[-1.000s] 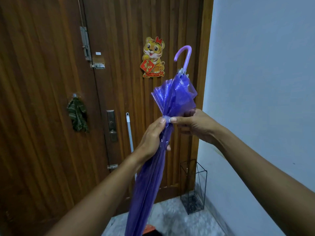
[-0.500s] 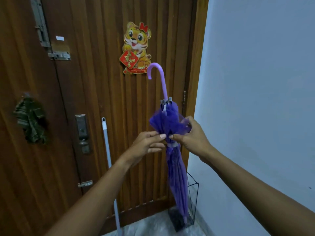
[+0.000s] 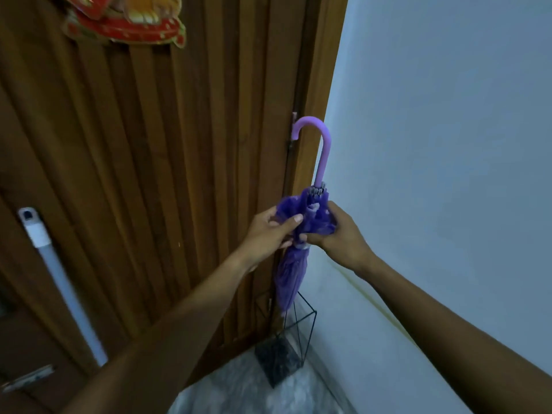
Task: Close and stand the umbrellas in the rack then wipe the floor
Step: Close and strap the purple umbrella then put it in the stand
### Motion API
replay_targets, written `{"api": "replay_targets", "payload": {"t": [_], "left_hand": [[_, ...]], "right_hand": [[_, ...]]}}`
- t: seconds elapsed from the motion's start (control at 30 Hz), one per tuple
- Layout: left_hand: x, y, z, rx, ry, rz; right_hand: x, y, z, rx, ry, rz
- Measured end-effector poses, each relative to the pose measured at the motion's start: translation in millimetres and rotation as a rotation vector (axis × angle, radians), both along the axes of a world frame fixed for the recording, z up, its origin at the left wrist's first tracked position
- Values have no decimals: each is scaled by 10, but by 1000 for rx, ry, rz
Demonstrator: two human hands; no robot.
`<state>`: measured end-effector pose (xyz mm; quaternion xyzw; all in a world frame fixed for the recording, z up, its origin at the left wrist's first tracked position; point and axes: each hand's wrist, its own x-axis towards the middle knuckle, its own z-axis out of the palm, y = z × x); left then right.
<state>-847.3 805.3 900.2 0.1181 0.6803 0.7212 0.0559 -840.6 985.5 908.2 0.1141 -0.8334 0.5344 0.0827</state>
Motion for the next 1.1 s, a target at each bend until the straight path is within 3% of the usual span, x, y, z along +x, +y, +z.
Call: {"api": "replay_targets", "payload": {"t": [0.3, 0.6, 0.67, 0.77, 0.87, 1.1], "left_hand": [[-1571, 392, -1476, -293, -133, 64], [-2614, 670, -3678, -273, -515, 80], [-2766, 682, -4437, -280, -621, 60], [-2904, 788, -4584, -433, -644, 129], [-2975, 816, -5036, -524, -630, 52], [-3104, 959, -5075, -645, -646, 51]], "right_hand": [[-1689, 387, -1675, 71, -280, -50], [-2819, 563, -3778, 148, -659, -65], [-2943, 570, -4205, 183, -704, -62], [-3068, 576, -4765, 279, -725, -70], [-3090, 608, -5142, 456, -721, -66], [-3169, 654, -5313, 603, -678, -176]]}}
